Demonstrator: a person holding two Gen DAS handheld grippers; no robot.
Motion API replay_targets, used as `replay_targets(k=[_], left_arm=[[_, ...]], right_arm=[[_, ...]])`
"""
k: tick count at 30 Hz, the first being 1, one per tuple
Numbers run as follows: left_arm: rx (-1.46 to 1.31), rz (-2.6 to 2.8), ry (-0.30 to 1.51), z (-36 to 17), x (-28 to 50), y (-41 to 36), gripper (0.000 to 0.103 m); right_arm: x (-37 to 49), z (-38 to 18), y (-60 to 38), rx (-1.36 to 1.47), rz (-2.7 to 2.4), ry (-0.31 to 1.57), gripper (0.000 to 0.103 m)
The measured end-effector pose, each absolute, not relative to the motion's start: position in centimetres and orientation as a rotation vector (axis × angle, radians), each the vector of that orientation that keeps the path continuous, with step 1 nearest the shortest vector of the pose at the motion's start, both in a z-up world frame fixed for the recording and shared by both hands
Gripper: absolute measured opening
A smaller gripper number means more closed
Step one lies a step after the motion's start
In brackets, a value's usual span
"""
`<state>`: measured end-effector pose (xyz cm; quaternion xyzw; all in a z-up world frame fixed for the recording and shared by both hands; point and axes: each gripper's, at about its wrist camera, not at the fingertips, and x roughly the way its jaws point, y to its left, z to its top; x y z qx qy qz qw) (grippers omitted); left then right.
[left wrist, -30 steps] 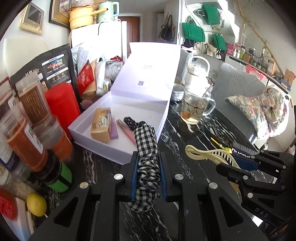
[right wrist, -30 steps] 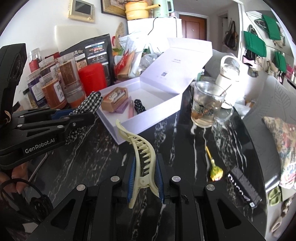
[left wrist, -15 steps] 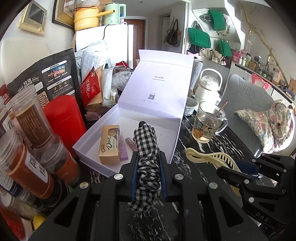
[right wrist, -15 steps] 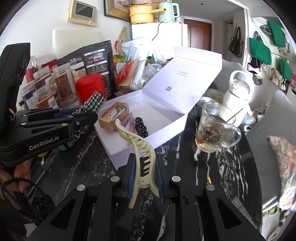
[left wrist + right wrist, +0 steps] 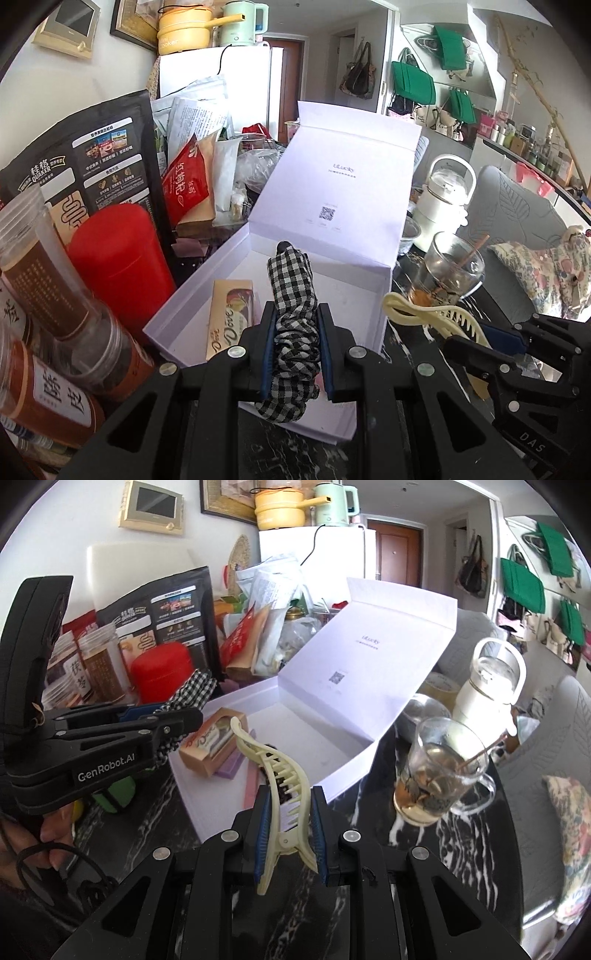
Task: Organize rigid objects
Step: 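Lift and carry the checked scrunchie and claw clip toward the white box, then lower the checked scrunchie onto the Dove box with the left tool while the right tool lowers the claw clip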
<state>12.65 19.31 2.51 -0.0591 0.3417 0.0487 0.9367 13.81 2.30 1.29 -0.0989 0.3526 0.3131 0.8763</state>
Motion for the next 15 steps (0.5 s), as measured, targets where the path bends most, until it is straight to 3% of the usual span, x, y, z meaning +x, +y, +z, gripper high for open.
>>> replay_targets(k=[15], left_arm=[[-0.138,0.169,0.696,2.5,17.4,23.3,0.02]], right_arm=[[18.7,0.7,5.2,-0.181,0.656,0.737,0.021]])
